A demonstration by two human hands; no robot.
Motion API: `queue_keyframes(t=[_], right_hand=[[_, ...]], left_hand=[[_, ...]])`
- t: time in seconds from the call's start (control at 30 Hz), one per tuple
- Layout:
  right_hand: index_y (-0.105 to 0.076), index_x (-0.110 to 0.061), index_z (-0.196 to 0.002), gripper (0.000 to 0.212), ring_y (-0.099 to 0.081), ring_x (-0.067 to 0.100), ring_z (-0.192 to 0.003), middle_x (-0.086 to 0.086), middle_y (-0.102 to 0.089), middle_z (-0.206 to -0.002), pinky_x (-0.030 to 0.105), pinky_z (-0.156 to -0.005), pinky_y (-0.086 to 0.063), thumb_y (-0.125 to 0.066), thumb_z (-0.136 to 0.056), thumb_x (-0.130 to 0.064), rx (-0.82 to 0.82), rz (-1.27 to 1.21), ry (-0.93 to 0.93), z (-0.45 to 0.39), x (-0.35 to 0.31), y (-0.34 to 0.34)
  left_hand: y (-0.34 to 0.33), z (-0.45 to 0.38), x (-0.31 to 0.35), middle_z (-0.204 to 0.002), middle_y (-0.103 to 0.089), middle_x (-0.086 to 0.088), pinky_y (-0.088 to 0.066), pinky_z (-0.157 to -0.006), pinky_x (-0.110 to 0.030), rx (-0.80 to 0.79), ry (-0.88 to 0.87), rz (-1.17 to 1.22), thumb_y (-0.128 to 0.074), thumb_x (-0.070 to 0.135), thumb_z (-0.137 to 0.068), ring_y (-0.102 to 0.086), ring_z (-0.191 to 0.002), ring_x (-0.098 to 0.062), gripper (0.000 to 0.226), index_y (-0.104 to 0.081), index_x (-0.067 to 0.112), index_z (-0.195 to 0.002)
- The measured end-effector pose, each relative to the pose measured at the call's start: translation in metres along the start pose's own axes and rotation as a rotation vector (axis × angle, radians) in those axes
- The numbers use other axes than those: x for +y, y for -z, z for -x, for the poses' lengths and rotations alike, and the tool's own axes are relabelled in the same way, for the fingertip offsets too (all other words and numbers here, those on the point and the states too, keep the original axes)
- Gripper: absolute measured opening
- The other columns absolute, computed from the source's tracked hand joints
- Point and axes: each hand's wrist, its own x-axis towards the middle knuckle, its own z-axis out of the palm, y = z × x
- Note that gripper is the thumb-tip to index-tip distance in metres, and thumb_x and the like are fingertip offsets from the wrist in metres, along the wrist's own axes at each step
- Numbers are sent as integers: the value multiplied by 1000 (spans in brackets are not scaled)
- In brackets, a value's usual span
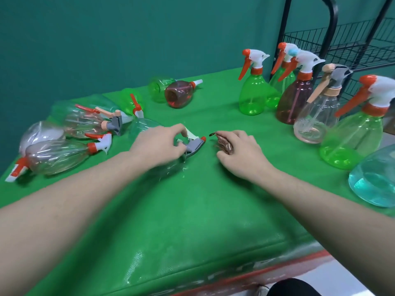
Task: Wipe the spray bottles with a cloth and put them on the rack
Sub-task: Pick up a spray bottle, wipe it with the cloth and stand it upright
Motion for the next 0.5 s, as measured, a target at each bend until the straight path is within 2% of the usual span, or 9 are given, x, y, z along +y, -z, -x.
queue_keyframes(t=[0.03,0.1,0.13,0.17,0.23,0.27,0.4,0.5], right_hand=[[-46,-34,-148,57,-42,31,-127,6,-47,-146,40,-115,-32,-56,-91,-32,-3,-5,-2,1,0,0],[-46,-34,-148,57,-42,31,-126,5,-46,-146,40,-114,-32,-55,-92,-32,-11,-5,-1,4,-1,1],[-45,-34,-148,57,-42,31,-126,5,-46,-146,40,-114,-32,-55,-92,-32,-16,-3,-1,5,-1,1],[-45,-34,-149,58,-41,31,-126,5,-46,-147,40,-114,-33,-55,-92,-32,-21,-3,-3,5,-1,2],[-45,-34,-149,58,-41,31,-127,5,-46,-147,40,-114,-33,-55,-92,-32,-24,-7,-7,6,-2,2],[-45,-34,-149,58,-41,31,-127,5,-46,-147,39,-114,-32,-55,-92,-32,-25,-12,-10,7,-3,3],[-45,-34,-149,57,-41,31,-128,6,-45,-148,40,-115,-32,-55,-92,-31,-36,-24,-12,12,-5,4],[-45,-33,-149,57,-40,31,-129,6,-45,-148,38,-115,-32,-55,-93,-31,-48,-43,-18,21,-9,6]], left_hand=[[5,0,-4,-95,-56,9,-40,-72,-32,31,-63,-85,-53,46,-97,-54,-93,-18,37,-55,34,-133],[10,-4,-15,-126,-50,1,-34,-105,-43,-7,-172,-302,-57,57,-91,-43,-125,-22,54,-50,37,-141],[12,-7,-20,-146,-41,-3,-21,-117,-52,-81,-188,-394,-60,63,-87,-31,-142,-25,66,-43,40,-147],[12,-10,-24,-161,-28,-5,-9,-122,-60,-163,-179,-458,-62,66,-85,-18,-152,-28,77,-35,43,-153],[11,-17,-28,-171,-10,-2,0,-122,-69,-290,-137,-506,-65,65,-84,-4,-158,-33,87,-23,46,-158],[12,-19,-29,-171,-11,-3,-2,-122,-71,-319,-119,-499,-67,61,-85,-5,-158,-34,87,-22,46,-158],[17,-18,-28,-154,-37,-1,-27,-116,-65,-276,-125,-529,-69,45,-90,-31,-143,-29,78,-28,43,-155],[19,-7,-28,-147,-45,5,-31,-112,-60,-212,-120,-513,-69,47,-90,-38,-136,-26,73,-34,40,-153]])
